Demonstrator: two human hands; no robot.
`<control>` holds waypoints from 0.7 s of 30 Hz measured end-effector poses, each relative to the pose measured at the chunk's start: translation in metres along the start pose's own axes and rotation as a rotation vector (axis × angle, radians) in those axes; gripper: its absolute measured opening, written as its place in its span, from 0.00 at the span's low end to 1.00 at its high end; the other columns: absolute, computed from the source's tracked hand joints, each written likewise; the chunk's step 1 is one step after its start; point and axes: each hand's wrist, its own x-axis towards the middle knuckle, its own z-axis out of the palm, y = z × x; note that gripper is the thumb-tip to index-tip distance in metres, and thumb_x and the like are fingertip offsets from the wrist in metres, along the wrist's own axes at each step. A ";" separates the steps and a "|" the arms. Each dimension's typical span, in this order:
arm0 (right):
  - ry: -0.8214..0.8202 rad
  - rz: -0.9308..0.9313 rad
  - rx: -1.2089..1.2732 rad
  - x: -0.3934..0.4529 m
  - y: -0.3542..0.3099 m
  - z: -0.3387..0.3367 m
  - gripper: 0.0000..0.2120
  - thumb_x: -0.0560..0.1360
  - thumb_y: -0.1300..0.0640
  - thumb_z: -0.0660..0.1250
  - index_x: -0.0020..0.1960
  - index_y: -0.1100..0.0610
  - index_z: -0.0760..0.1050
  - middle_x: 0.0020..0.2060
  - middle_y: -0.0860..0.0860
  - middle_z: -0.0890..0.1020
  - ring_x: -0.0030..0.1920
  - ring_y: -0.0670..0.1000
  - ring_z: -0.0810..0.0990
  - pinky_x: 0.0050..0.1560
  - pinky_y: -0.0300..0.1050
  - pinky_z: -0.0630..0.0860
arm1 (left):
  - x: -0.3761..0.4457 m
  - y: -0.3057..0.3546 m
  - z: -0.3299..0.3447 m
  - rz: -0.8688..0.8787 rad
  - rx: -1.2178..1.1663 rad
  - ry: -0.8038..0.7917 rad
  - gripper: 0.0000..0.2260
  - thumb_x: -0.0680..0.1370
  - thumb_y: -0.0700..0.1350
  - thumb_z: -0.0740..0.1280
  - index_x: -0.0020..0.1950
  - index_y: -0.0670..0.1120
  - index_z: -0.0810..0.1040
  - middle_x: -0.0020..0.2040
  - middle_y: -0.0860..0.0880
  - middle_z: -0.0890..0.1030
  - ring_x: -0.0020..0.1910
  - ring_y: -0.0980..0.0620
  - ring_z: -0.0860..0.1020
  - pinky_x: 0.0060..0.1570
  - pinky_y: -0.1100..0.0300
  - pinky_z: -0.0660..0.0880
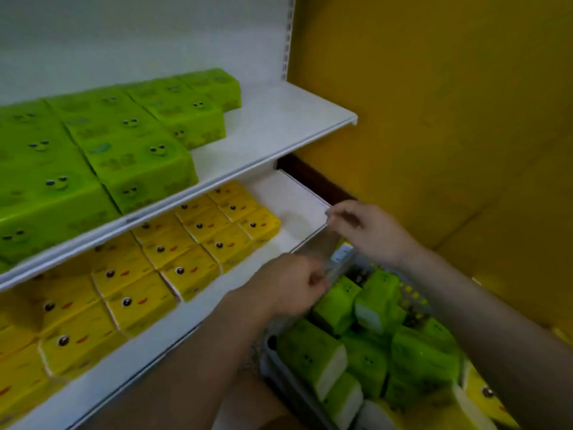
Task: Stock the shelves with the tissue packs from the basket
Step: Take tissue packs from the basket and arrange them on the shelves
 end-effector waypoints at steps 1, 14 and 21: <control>-0.048 0.026 -0.138 -0.020 0.012 -0.006 0.05 0.78 0.50 0.67 0.52 0.47 0.80 0.46 0.47 0.84 0.48 0.47 0.82 0.50 0.45 0.77 | 0.001 0.003 0.019 0.005 -0.031 -0.064 0.15 0.77 0.55 0.61 0.49 0.46 0.81 0.46 0.45 0.84 0.48 0.45 0.80 0.46 0.53 0.76; -0.310 0.632 -0.794 -0.202 0.134 -0.005 0.32 0.76 0.41 0.63 0.74 0.55 0.62 0.65 0.58 0.74 0.66 0.61 0.71 0.63 0.52 0.71 | 0.015 0.080 0.163 -0.089 -0.242 -0.447 0.16 0.82 0.47 0.59 0.68 0.43 0.72 0.65 0.40 0.77 0.63 0.42 0.75 0.59 0.55 0.72; -0.345 0.660 -0.896 -0.183 0.154 0.012 0.40 0.73 0.42 0.69 0.77 0.56 0.56 0.66 0.56 0.72 0.65 0.60 0.74 0.57 0.51 0.75 | 0.015 0.077 0.178 -0.173 -0.264 -0.493 0.16 0.82 0.47 0.60 0.69 0.46 0.71 0.66 0.44 0.76 0.62 0.46 0.75 0.57 0.60 0.70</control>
